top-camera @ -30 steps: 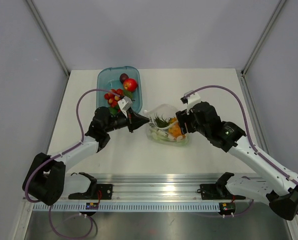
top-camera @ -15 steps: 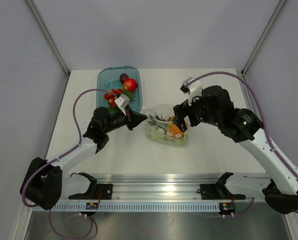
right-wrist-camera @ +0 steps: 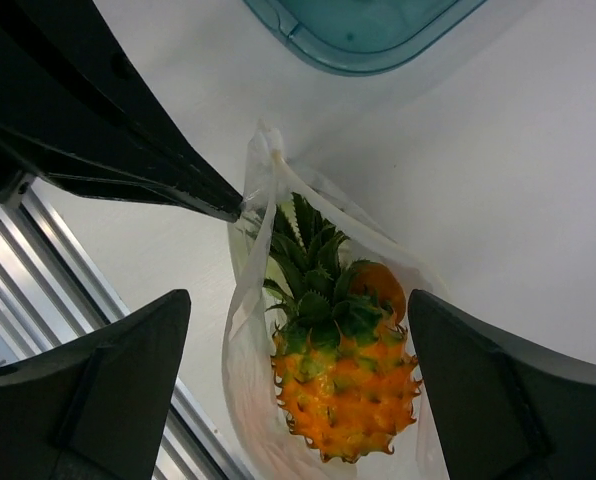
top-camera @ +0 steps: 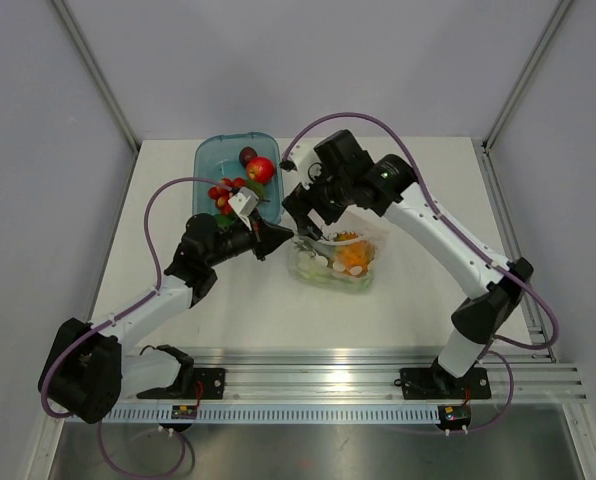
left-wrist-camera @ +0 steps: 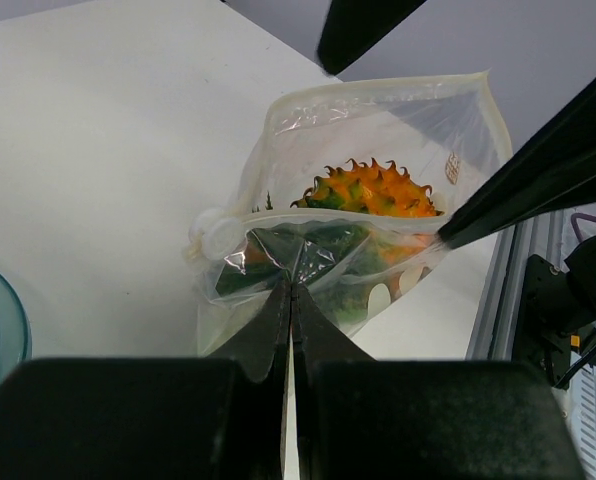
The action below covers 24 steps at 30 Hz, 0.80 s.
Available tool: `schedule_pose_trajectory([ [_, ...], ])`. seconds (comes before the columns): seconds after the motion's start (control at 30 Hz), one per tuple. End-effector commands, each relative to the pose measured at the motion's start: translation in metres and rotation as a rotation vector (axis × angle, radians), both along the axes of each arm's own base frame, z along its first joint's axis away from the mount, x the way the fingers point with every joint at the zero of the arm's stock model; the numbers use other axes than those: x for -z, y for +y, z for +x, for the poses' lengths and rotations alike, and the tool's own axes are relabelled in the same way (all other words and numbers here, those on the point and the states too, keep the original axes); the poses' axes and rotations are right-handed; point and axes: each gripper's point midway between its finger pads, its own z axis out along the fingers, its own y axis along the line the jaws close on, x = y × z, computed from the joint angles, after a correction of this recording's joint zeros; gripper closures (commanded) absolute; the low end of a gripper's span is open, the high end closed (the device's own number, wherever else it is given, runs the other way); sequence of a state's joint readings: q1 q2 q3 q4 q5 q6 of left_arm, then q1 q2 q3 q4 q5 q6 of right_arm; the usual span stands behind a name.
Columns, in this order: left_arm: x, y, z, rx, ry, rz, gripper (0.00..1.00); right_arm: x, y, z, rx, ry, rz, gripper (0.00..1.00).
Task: Place the food in the zip-top bag and seal the zipper
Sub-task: Zip the zipper food storage bag at the center of the board.
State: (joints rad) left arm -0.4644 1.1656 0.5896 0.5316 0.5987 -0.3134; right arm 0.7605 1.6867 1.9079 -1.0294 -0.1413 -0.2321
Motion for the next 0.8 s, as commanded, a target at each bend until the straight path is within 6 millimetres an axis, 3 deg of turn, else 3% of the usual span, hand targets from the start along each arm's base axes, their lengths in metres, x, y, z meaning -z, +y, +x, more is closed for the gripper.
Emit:
schedule_pose_trajectory([
  [0.0,-0.033,-0.005,0.003,0.02,-0.112,-0.035,1.0,0.0,0.01,-0.002,-0.118,-0.007,-0.029,0.03],
  [0.17,-0.035,-0.006,0.001,0.038,-0.128,-0.031,1.0,0.004,0.025,0.004,-0.171,0.012,-0.009,0.09],
  [0.33,-0.036,-0.006,-0.006,0.069,-0.156,-0.009,1.0,0.012,0.028,0.008,-0.186,0.025,-0.018,0.15],
  [0.6,-0.034,-0.005,-0.01,0.08,-0.167,0.003,1.0,0.021,0.036,0.015,-0.195,0.057,-0.007,0.13],
  [0.7,-0.035,-0.005,-0.009,0.076,-0.171,0.003,1.0,0.03,0.037,0.015,-0.195,0.088,-0.016,0.26],
  [0.77,-0.035,-0.005,-0.01,0.079,-0.174,0.005,1.0,0.032,0.035,0.016,-0.177,0.093,-0.021,0.39],
])
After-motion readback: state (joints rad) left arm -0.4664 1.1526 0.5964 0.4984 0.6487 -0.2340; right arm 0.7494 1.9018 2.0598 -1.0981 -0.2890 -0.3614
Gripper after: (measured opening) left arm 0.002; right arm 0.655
